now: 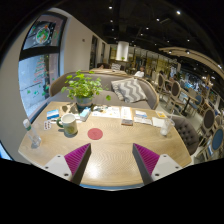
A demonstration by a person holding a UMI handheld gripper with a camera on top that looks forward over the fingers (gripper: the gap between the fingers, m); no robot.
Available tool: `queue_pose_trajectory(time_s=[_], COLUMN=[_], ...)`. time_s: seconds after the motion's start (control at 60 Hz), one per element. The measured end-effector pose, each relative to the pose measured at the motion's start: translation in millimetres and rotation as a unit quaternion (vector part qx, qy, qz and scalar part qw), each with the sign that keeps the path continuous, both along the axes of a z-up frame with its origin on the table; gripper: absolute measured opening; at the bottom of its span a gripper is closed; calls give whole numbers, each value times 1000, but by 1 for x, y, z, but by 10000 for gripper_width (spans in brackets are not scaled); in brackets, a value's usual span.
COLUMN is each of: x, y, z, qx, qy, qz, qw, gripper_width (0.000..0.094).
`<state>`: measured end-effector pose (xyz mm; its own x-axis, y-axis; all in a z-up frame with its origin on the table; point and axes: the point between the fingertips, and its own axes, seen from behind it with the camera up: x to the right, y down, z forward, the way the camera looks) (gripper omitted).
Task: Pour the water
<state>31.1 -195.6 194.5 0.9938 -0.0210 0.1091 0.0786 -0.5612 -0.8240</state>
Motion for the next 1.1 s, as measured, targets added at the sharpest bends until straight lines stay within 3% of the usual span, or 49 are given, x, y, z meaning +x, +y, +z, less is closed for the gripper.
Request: queue_pose_trajectory(time_s=[0.317, 0.433, 0.55, 0.767, 1.1], x=[-93, -164, -246, -373, -436], y=[-47, -69, -80, -31, 89], z=[-47, -76, -99, -108, -140], qx=[-34, -43, -56, -12, 52], qy=[12, 40, 70, 89, 89], qz=[-17, 2, 45, 114, 112], qw=[999, 998, 995, 989, 988], gripper_width=[852, 854, 858, 858, 847])
